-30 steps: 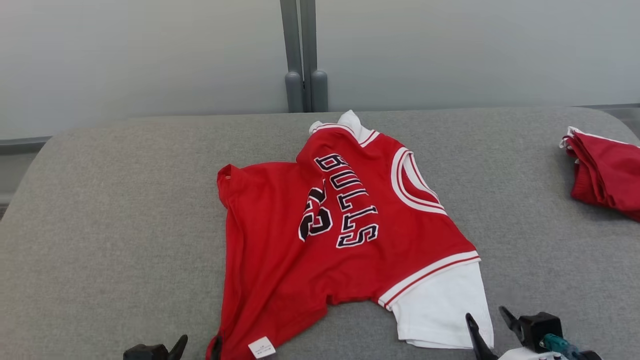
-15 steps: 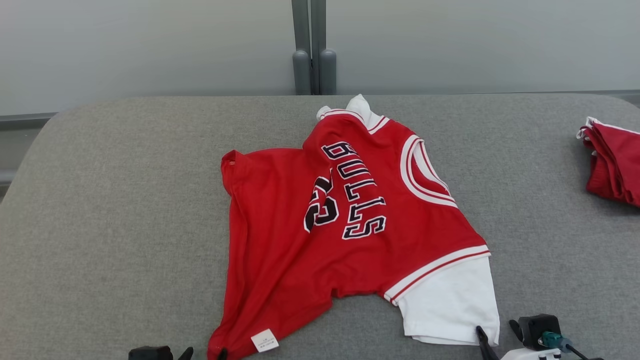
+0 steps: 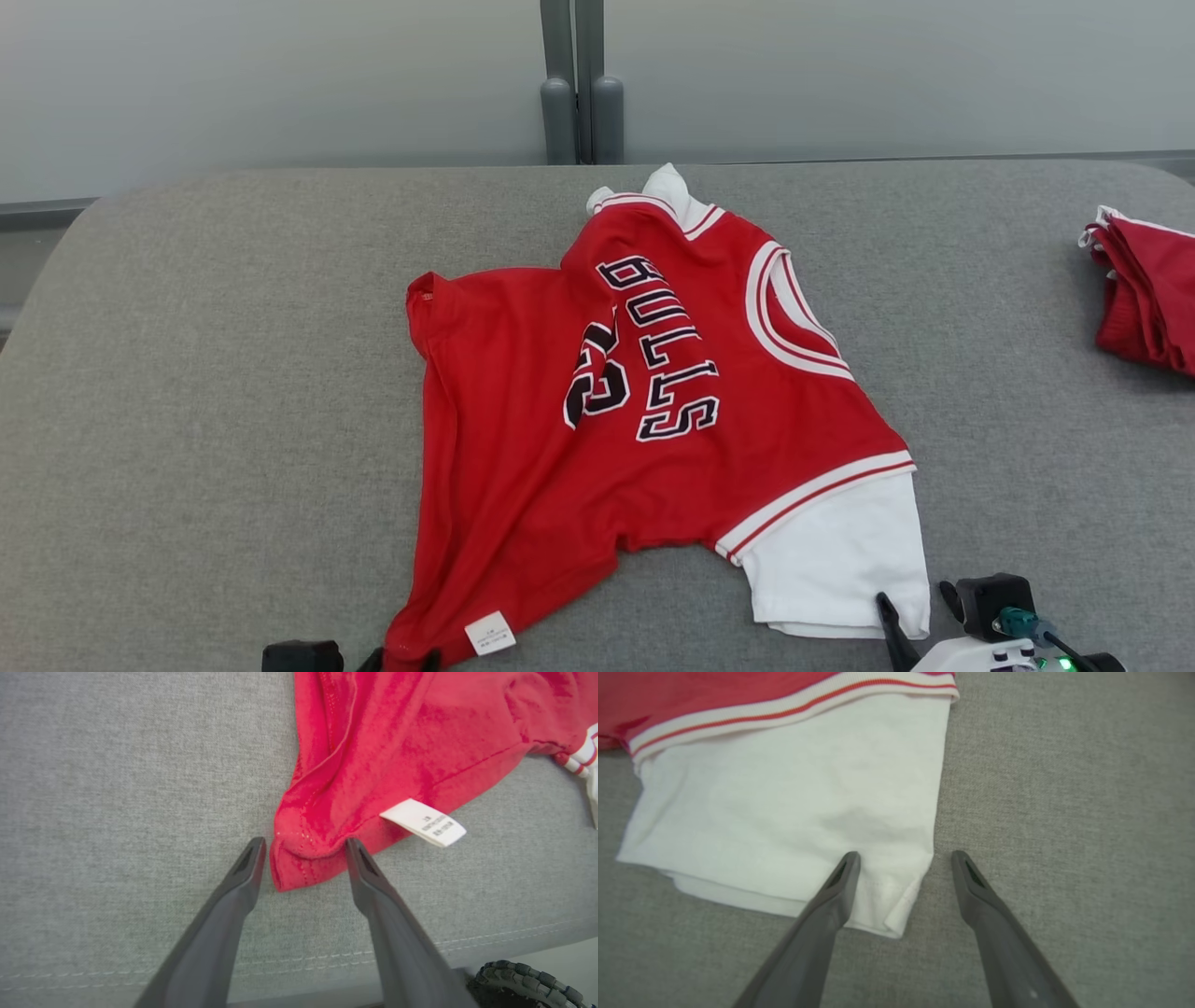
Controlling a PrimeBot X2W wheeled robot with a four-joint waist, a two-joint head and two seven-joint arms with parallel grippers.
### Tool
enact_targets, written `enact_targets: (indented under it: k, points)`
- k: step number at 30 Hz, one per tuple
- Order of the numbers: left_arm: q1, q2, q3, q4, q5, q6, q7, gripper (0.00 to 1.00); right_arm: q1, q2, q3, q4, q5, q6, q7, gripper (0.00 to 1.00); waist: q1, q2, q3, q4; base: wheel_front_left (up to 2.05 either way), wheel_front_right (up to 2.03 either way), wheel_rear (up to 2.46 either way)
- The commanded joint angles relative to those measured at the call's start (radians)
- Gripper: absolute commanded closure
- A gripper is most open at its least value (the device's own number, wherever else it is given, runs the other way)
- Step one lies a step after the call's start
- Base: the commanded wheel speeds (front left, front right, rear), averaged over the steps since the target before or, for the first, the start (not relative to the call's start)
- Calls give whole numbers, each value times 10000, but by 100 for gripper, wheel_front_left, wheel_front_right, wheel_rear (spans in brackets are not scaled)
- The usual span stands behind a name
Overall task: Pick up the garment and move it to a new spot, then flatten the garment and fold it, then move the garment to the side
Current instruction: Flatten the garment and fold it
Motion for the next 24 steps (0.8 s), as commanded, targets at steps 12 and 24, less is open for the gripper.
enact_targets:
  k: [12, 24]
  points:
    - [-422, 259, -506, 177, -703, -76, -356, 100, -416, 40, 430, 469, 1441, 3, -116, 100, 0, -1, -103, 13, 0, 0, 0]
    - [196, 703, 649, -6592, -4060, -55, 297, 100, 83, -638, -1723, -7197, 8002, 3, 1344, 100, 0, -1, -257, -449, 0, 0, 0]
